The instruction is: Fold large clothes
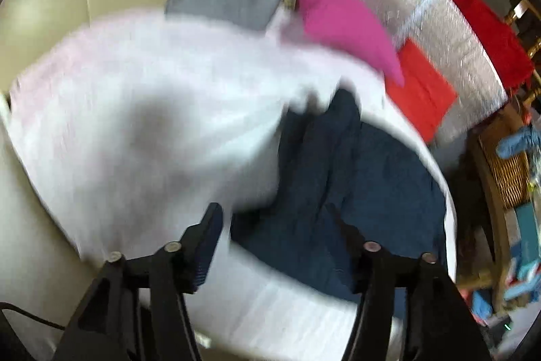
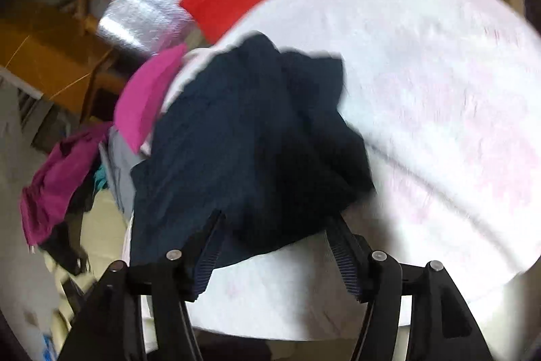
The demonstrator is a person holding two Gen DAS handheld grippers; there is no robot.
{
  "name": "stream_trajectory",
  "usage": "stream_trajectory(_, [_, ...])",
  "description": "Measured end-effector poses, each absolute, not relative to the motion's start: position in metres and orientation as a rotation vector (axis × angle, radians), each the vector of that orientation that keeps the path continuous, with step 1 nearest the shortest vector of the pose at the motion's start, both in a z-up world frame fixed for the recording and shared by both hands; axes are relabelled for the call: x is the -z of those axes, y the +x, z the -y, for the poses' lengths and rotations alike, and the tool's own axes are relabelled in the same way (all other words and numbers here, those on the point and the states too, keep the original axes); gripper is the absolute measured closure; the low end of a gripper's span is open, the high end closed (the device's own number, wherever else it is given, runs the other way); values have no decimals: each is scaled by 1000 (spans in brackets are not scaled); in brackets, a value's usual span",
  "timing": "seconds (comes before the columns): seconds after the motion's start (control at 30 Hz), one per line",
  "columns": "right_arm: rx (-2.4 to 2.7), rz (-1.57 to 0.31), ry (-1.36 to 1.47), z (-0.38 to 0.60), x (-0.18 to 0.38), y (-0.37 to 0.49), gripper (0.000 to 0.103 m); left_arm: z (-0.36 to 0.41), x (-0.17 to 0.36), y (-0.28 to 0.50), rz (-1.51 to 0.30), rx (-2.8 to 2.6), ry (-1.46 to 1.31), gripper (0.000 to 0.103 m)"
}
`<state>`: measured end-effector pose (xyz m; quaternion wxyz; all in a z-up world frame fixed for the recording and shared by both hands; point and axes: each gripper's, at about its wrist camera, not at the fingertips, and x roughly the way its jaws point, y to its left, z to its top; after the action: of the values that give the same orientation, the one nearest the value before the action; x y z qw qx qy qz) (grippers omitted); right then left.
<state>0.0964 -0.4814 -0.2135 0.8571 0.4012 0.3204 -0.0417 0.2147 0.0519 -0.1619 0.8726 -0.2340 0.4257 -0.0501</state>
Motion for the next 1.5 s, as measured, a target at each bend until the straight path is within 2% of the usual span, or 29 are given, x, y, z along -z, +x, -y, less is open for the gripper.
stream_trajectory(0.03, [99,-633,833,486,202,100,35,-43,154,228,-858,102,-463,28])
stream_trajectory(0.07, [113,-599,826,491,194,107,26,-33,150,244,-849,103,-437,26])
stream_trajectory(0.13, [158,-556,796,503,178,140,18,-13,149,277,-867,108,-415,26])
stream_trajectory(0.33, [209,-599,824,532,193,253,17,45,182,371,-945,133,-398,26])
stream_trajectory(0.47, [182,-630,881,551,214,296,17,48,216,393,-1036,121,-414,26])
stream_trajectory(0.63, [99,-696,908,554,241,330,17,49,221,408,-1023,110,-368,26])
stream_trajectory(0.67, [98,-687,881,551,244,331,35,49,222,412,-1019,105,-364,29])
stream_trajectory(0.7, [143,-702,813,546,242,333,55,50,222,414,-1010,107,-364,45])
stream_trajectory(0.73, [174,-716,768,541,237,339,81,51,221,416,-996,120,-359,62])
stream_trajectory(0.8, [172,-674,724,533,227,339,87,54,221,422,-989,135,-345,69])
stream_trajectory(0.87, [185,-629,682,527,215,338,89,57,220,425,-961,122,-316,71])
stream_trajectory(0.93, [210,-594,661,523,212,338,89,61,223,432,-942,94,-271,71])
stream_trajectory(1.03, [260,-708,644,519,240,361,89,61,242,444,-1011,92,-274,68])
stream_trajectory(1.13, [271,-739,661,521,247,364,85,56,235,441,-997,86,-281,67])
stream_trajectory(1.2, [342,-722,643,519,233,357,73,53,221,433,-964,59,-261,62])
stream_trajectory(1.27, [373,-666,628,512,216,348,39,52,202,422,-908,43,-239,57])
stream_trajectory(1.3, [356,-607,616,505,205,341,36,52,195,417,-880,39,-223,55])
stream_trajectory(1.4, [249,-512,515,465,172,330,36,66,164,390,-744,87,-153,36])
stream_trajectory(1.43, [197,-501,487,450,165,329,37,75,156,380,-706,132,-132,36])
stream_trajectory(1.5, [78,-520,443,416,159,338,47,92,152,372,-687,204,-99,35])
